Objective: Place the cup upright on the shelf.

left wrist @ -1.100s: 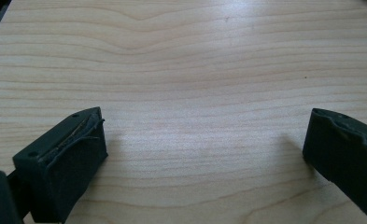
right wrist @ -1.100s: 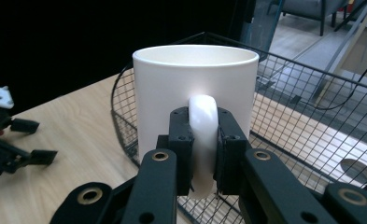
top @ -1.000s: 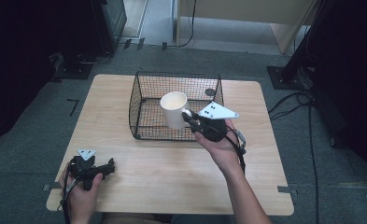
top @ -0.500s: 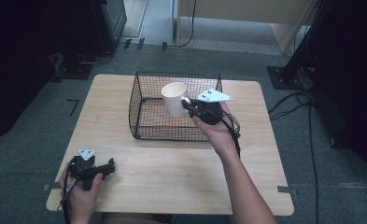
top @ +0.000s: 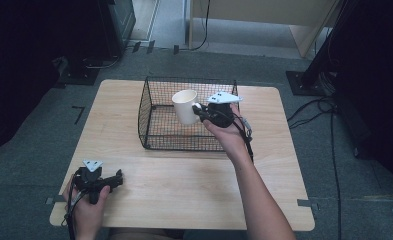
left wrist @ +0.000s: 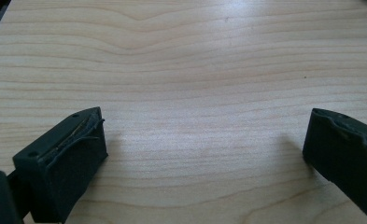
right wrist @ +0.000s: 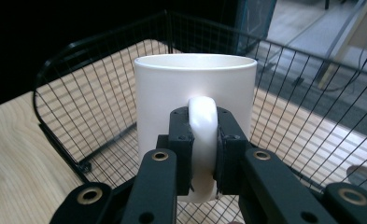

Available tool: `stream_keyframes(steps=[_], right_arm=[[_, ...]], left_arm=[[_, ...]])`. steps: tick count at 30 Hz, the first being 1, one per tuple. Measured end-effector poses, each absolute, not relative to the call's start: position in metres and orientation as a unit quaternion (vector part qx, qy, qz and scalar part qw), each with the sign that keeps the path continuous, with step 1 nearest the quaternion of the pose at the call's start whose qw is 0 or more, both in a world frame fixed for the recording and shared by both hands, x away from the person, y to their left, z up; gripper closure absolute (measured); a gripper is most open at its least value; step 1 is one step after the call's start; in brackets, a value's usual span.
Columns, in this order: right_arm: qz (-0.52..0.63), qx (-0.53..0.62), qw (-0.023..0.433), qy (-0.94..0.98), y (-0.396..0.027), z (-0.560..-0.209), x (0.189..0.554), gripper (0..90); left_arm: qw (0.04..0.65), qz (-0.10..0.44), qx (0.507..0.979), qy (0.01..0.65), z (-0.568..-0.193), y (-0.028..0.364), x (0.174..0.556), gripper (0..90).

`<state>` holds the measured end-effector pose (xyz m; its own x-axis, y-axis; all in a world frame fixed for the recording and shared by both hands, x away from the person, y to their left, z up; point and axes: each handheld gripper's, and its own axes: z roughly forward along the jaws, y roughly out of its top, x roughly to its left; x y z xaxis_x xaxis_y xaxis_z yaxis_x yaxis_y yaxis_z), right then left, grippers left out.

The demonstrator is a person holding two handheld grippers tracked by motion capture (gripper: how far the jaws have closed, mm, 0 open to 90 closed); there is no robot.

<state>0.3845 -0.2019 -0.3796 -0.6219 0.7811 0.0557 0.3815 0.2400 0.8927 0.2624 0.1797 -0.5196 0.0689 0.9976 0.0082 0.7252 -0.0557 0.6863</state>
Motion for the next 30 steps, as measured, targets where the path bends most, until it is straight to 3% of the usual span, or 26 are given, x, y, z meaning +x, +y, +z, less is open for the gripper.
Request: stream_keyframes(steps=[30], right_arm=[[0.404, 0.420, 0.144, 0.799, -0.198, -0.400, 0.448, 80.3]], left_arm=[[0.267, 0.254, 0.682, 0.632, -0.520, 0.180, 0.262, 0.0]])
